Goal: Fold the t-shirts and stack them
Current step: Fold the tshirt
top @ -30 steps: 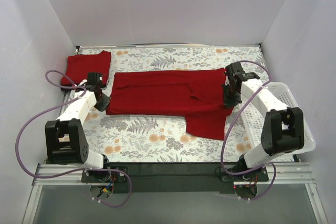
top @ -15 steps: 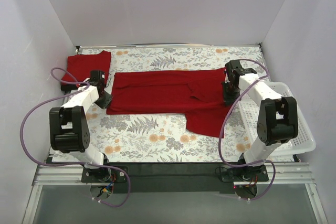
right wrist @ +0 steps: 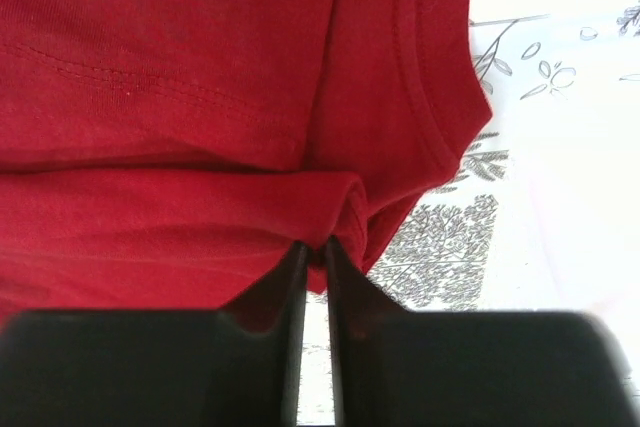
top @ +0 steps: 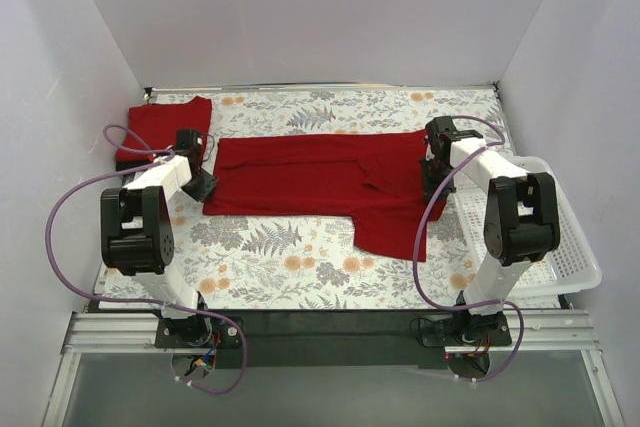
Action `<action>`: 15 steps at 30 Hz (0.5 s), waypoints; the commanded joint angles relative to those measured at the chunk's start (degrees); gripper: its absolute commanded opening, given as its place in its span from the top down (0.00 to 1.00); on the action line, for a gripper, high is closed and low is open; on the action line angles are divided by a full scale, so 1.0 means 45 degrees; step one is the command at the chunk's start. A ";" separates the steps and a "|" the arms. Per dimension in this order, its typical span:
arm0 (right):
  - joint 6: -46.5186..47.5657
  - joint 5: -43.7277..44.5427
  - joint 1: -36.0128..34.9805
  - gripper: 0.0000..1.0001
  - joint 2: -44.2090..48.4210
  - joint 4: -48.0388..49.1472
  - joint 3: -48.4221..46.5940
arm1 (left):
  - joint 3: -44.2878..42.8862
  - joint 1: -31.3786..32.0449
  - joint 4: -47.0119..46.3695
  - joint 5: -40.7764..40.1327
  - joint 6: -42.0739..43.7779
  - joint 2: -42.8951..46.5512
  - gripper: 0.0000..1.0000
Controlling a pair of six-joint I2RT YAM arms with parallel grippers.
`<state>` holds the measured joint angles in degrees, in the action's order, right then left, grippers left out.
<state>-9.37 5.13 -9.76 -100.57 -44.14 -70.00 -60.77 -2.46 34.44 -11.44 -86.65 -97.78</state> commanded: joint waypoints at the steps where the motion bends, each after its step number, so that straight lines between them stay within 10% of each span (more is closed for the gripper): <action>1: -0.0086 0.0013 0.0079 0.82 0.0006 0.0219 -0.0656 | -0.0673 -0.0098 -0.0036 -0.0211 -0.0255 0.0068 0.84; 15: -0.0399 -0.1040 0.0098 0.59 0.1547 0.0531 -0.1303 | -0.2783 -0.0098 -0.0132 0.0549 -0.0862 0.0048 0.42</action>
<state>-10.52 3.01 -9.69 -98.48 -42.81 -75.42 -70.83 -2.52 34.37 -10.41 -89.76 -98.48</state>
